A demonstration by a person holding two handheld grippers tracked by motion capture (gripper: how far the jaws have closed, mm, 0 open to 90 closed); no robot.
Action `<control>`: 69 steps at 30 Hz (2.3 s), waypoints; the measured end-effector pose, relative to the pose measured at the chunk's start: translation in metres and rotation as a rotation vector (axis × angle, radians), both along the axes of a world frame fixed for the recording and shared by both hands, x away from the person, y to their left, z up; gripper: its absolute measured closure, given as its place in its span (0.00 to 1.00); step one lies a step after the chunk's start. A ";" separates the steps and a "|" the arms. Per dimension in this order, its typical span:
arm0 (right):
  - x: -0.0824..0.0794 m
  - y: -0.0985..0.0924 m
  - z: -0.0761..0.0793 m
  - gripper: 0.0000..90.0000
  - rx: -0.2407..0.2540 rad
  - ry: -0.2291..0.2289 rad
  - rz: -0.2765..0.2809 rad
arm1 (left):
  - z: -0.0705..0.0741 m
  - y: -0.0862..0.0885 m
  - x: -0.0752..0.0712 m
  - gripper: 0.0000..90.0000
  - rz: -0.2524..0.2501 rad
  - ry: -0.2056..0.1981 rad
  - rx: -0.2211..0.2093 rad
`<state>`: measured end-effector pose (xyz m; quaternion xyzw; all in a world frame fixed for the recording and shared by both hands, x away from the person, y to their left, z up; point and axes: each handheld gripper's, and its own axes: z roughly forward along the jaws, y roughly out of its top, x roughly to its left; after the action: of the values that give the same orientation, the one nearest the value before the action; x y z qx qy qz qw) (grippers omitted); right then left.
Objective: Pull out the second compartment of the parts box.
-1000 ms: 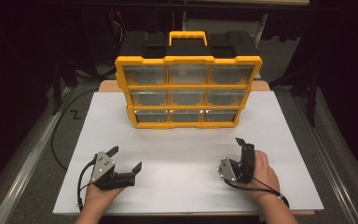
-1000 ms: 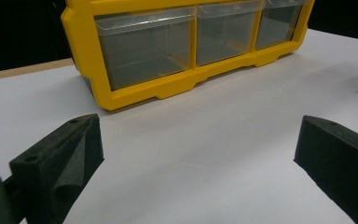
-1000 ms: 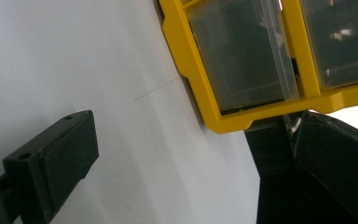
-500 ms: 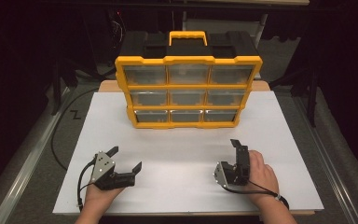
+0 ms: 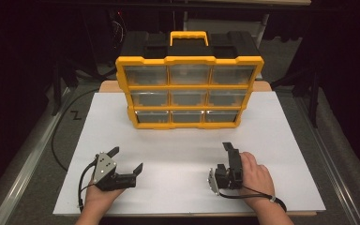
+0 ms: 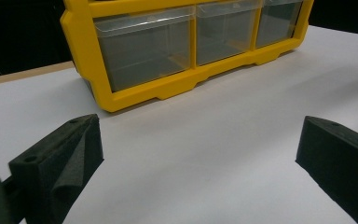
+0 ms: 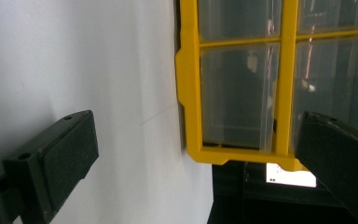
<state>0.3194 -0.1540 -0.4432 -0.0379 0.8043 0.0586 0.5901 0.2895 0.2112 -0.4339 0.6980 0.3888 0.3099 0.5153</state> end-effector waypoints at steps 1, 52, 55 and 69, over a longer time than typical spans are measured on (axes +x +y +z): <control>0.000 0.003 0.000 0.01 -0.010 -0.004 0.008 | 0.000 0.000 0.000 0.01 0.000 0.001 -0.001; 0.049 0.090 0.123 0.45 0.080 -0.345 0.050 | -0.001 0.001 0.001 0.02 -0.019 -0.006 -0.025; 0.054 0.094 0.132 0.49 0.086 -0.356 0.046 | -0.001 0.001 0.001 0.01 -0.019 -0.005 -0.026; 0.083 0.107 0.161 0.63 0.105 -0.396 0.008 | -0.001 0.001 0.000 0.02 -0.025 0.000 -0.032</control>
<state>0.4020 -0.0473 -0.2825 -0.0211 0.6684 0.0941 0.7375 0.2899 0.2121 -0.4348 0.6945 0.3849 0.2971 0.5304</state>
